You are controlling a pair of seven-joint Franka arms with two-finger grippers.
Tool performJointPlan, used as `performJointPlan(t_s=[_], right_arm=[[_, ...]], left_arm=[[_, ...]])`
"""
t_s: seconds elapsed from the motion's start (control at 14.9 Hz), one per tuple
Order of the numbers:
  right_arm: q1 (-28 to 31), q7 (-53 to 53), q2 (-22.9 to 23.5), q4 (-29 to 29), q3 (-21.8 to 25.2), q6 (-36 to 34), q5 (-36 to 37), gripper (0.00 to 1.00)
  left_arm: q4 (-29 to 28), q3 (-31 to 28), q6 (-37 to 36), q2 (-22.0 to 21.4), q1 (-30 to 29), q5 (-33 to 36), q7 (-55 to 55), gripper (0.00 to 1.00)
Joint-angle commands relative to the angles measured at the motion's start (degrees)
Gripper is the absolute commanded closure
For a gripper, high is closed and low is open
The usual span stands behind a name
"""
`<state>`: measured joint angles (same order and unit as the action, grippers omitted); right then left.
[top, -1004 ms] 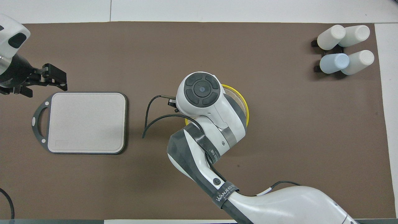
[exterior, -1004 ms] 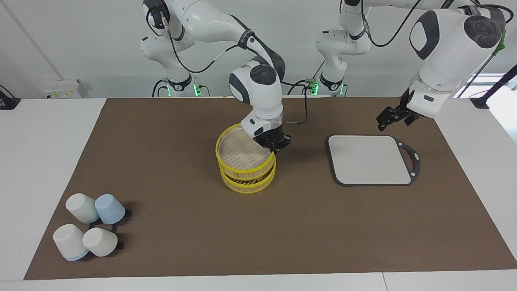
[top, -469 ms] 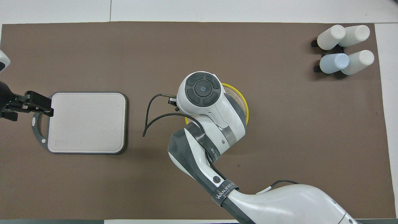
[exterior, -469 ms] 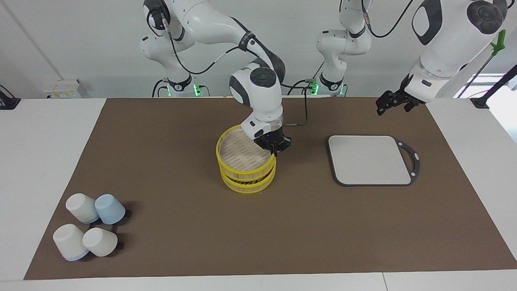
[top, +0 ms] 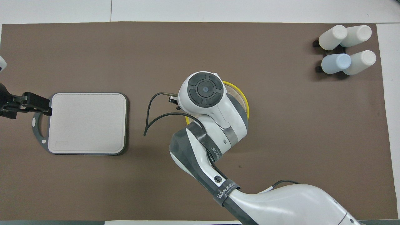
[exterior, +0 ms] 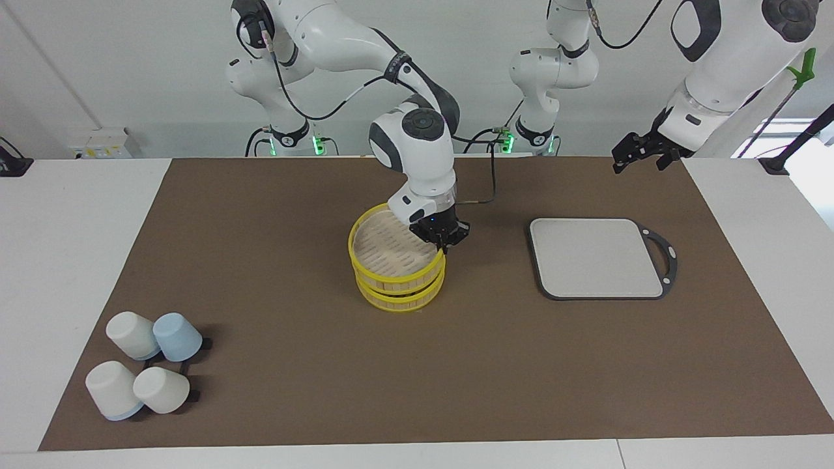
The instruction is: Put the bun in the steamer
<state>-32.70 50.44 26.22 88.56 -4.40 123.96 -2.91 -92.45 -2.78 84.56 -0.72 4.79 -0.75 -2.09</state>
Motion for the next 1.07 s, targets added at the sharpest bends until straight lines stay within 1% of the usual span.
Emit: performJointPlan(t_s=[0.0,0.27,0.47,0.74,1.0], right_arm=[[-0.1,0.3,1.0,-0.5,-0.2,1.1,0.5,1.0],[-0.3,0.3,1.5,-0.1,-0.2,1.9,0.6,1.0],[-1.3,0.3,1.6,0.3,-0.2,1.8,0.5,1.0],[-1.3,0.3,1.6,0.2,-0.2,2.0,0.5,1.0],[0.4,-1.5,1.6,-0.2,-0.3,0.8,0.5,1.0]], left_arm=[[-2.8,2.1,3.6,-1.9,-2.3,-0.1,1.4,0.0],[-3.0,3.3,3.5,-1.9,-3.5,-0.2,1.6,0.0],[-3.0,3.3,3.3,-1.6,-2.7,-0.2,1.5,0.0],[-2.9,3.4,4.1,-1.6,-2.3,-0.2,1.5,0.0],[-3.1,3.4,4.0,-1.6,-2.3,-0.2,1.4,0.0]])
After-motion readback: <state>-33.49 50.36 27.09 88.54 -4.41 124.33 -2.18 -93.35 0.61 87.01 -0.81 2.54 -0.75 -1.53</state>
